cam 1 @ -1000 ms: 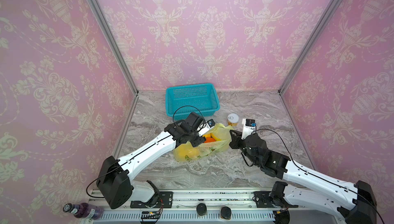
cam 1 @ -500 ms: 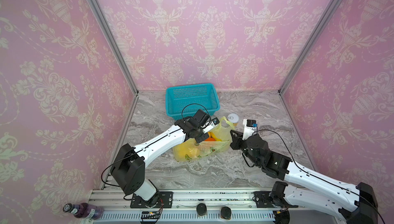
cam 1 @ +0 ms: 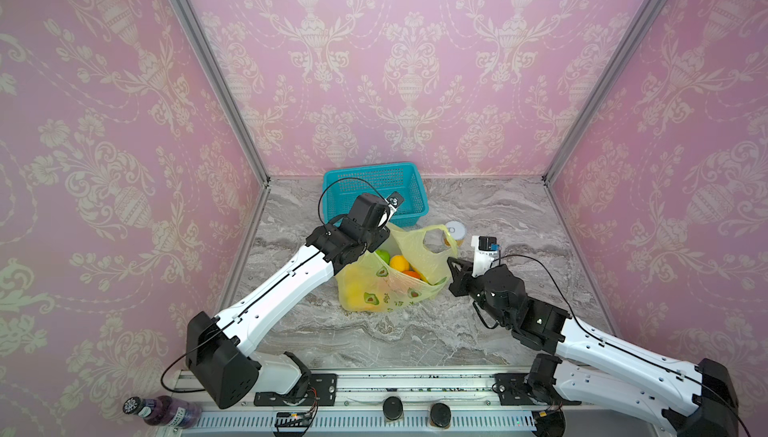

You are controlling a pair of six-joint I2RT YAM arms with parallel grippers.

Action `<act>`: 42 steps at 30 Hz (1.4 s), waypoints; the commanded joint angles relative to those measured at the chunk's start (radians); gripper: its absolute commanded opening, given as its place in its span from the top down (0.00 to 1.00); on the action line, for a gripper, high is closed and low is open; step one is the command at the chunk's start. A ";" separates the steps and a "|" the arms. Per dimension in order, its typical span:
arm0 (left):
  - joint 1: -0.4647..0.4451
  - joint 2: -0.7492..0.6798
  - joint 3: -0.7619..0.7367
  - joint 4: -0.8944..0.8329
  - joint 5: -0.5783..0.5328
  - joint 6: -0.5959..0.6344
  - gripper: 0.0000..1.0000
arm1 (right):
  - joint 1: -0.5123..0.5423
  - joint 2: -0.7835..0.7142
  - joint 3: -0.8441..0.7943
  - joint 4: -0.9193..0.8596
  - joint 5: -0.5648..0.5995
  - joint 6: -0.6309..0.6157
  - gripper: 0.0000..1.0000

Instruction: Untie the knot of the plastic bag and take out the fruit

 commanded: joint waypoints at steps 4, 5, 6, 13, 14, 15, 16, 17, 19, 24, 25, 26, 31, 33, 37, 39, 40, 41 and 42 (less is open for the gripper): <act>0.020 -0.135 0.061 -0.140 -0.149 -0.173 1.00 | 0.034 0.122 0.093 0.031 -0.137 -0.110 1.00; 0.019 -0.152 0.081 -0.182 -0.145 -0.209 1.00 | 0.039 0.149 0.115 0.037 -0.151 -0.120 1.00; 0.020 -0.167 0.103 -0.218 -0.153 -0.234 1.00 | 0.043 0.174 0.131 0.044 -0.163 -0.131 1.00; 0.069 -0.171 0.329 -0.562 -0.337 -0.448 1.00 | 0.048 0.353 0.293 0.065 -0.202 -0.180 1.00; 0.075 -0.182 0.322 -0.568 -0.361 -0.461 1.00 | 0.047 0.375 0.317 0.055 -0.194 -0.184 1.00; 0.077 -0.200 0.300 -0.554 -0.370 -0.473 1.00 | 0.046 0.391 0.334 0.044 -0.189 -0.186 1.00; 0.077 -0.226 0.253 -0.518 -0.349 -0.480 1.00 | 0.044 0.408 0.349 0.031 -0.182 -0.185 1.00; 0.077 -0.258 0.195 -0.471 -0.297 -0.494 1.00 | 0.042 0.420 0.356 0.021 -0.174 -0.183 1.00; 0.077 -0.319 0.061 -0.358 -0.185 -0.530 1.00 | 0.034 0.437 0.353 0.004 -0.156 -0.177 1.00; 0.078 -0.393 -0.234 -0.147 -0.065 -0.623 1.00 | 0.003 0.441 0.290 -0.022 -0.079 -0.146 1.00; 0.078 -0.388 -0.251 -0.140 -0.021 -0.647 1.00 | -0.009 0.436 0.269 -0.021 -0.072 -0.138 1.00; 0.078 -0.376 -0.252 -0.140 0.028 -0.660 1.00 | -0.022 0.431 0.252 -0.021 -0.070 -0.132 1.00; 0.078 -0.386 -0.397 0.053 0.081 -0.693 1.00 | -0.042 0.413 0.227 -0.048 -0.071 -0.132 0.89; 0.078 -0.398 -0.510 0.195 0.080 -0.672 1.00 | -0.038 0.400 0.232 -0.067 -0.093 -0.142 0.70; 0.080 -0.362 -0.616 0.283 0.016 -0.645 1.00 | 0.001 0.351 0.220 -0.091 -0.087 -0.155 0.26; 0.080 -0.346 -0.620 0.292 0.056 -0.636 1.00 | 0.023 0.336 0.205 -0.084 -0.068 -0.138 0.16; 0.080 -0.344 -0.627 0.303 0.062 -0.635 1.00 | 0.033 0.336 0.197 -0.075 -0.067 -0.125 0.12; 0.080 -0.346 -0.625 0.300 0.061 -0.635 1.00 | 0.043 0.340 0.193 -0.066 -0.071 -0.112 0.09; 0.080 -0.353 -0.623 0.294 0.058 -0.633 1.00 | 0.054 0.351 0.193 -0.058 -0.071 -0.105 0.07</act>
